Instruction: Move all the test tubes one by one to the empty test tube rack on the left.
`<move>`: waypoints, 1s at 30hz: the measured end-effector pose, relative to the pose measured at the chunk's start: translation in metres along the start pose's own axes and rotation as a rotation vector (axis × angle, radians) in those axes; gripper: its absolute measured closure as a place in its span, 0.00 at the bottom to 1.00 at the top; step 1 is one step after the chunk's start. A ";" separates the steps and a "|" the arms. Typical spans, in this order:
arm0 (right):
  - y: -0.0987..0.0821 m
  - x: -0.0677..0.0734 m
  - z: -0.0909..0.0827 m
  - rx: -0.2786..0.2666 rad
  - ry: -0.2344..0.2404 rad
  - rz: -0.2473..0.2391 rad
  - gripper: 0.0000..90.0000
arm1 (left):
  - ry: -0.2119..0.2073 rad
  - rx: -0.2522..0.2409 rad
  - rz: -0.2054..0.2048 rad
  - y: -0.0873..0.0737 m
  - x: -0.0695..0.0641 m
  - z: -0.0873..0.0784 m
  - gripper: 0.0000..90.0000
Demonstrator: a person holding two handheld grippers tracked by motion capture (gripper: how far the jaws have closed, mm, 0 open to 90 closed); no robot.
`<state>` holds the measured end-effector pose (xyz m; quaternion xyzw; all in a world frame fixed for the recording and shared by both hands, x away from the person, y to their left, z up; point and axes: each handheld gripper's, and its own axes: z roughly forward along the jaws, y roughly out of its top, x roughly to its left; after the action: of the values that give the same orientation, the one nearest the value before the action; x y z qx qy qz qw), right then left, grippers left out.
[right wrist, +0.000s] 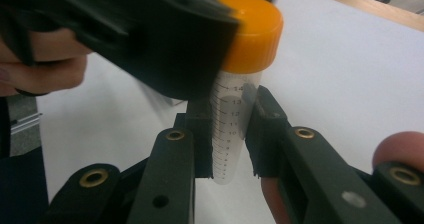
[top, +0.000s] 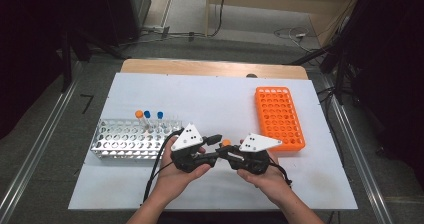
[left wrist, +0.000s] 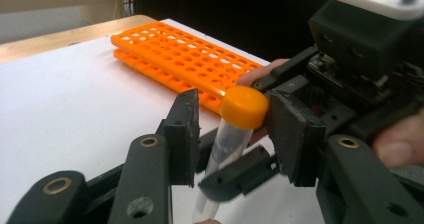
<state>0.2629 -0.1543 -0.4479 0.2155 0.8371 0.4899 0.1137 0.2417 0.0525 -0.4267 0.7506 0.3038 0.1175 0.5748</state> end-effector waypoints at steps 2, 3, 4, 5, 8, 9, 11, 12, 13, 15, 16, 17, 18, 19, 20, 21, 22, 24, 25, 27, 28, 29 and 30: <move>0.001 0.002 0.000 0.002 0.004 -0.006 0.80 | 0.007 0.007 0.012 0.000 -0.001 0.002 0.68; 0.001 0.002 0.000 0.003 0.004 -0.003 0.80 | 0.000 0.006 0.008 0.000 -0.002 0.003 0.70; 0.001 0.002 -0.001 0.004 0.007 -0.001 0.80 | -0.001 0.010 0.011 0.000 -0.002 0.003 0.72; 0.001 0.001 -0.001 0.005 0.009 -0.003 0.80 | 0.005 0.023 0.019 0.001 -0.003 0.004 0.73; 0.001 0.002 0.000 0.015 0.016 0.000 0.80 | -0.006 0.029 0.018 0.000 -0.003 0.005 0.77; 0.001 0.002 0.000 0.016 0.013 -0.001 0.80 | -0.006 0.031 0.019 0.000 -0.003 0.005 0.78; 0.000 0.002 0.000 0.019 0.013 0.004 0.80 | 0.003 0.033 0.031 0.000 -0.004 0.005 0.78; 0.000 0.002 0.000 0.019 0.012 0.004 0.80 | 0.007 0.036 0.033 0.000 -0.004 0.005 0.78; -0.001 0.002 0.001 0.018 0.010 0.002 0.80 | 0.008 0.036 0.035 -0.001 -0.004 0.005 0.79; -0.001 0.003 0.001 0.015 0.009 -0.001 0.79 | 0.015 0.032 0.034 -0.001 -0.003 0.003 0.79; -0.001 0.004 0.001 0.014 0.005 -0.001 0.77 | 0.021 0.025 0.031 0.000 -0.003 0.001 0.79; -0.001 0.004 0.001 0.013 0.005 -0.003 0.74 | 0.024 0.019 0.033 0.001 -0.002 -0.001 0.79; -0.002 0.003 0.000 0.011 0.011 -0.001 0.70 | 0.023 0.014 0.029 0.001 -0.001 -0.003 0.79; -0.002 0.002 0.000 0.005 0.021 0.004 0.67 | 0.023 0.008 0.027 0.002 0.000 -0.005 0.79; -0.003 0.000 -0.001 -0.002 0.034 0.011 0.64 | 0.030 0.001 0.028 0.003 0.001 -0.007 0.79; -0.004 -0.001 -0.002 -0.004 0.037 0.015 0.62 | 0.034 -0.007 0.025 0.004 0.003 -0.010 0.79; -0.005 -0.003 -0.003 -0.007 0.038 0.016 0.60 | 0.038 -0.012 0.024 0.005 0.004 -0.012 0.79; -0.007 -0.007 -0.006 -0.012 0.034 0.020 0.54 | 0.052 -0.023 0.018 0.007 0.008 -0.019 0.79; -0.008 -0.009 -0.008 -0.012 0.031 0.023 0.53 | 0.055 -0.029 0.014 0.008 0.010 -0.022 0.79; -0.010 -0.014 -0.012 -0.023 0.024 0.033 0.48 | 0.068 -0.041 0.011 0.009 0.015 -0.029 0.79; -0.011 -0.016 -0.014 -0.024 0.016 0.036 0.45 | 0.077 -0.047 0.008 0.010 0.017 -0.033 0.79; -0.012 -0.019 -0.016 -0.027 0.012 0.038 0.42 | 0.086 -0.054 0.006 0.011 0.019 -0.037 0.79; -0.013 -0.021 -0.019 -0.032 0.011 0.042 0.38 | 0.098 -0.065 0.000 0.012 0.022 -0.042 0.79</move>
<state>0.2709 -0.1842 -0.4505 0.2284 0.8249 0.5067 0.1025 0.2414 0.0967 -0.4063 0.7249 0.3276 0.1638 0.5835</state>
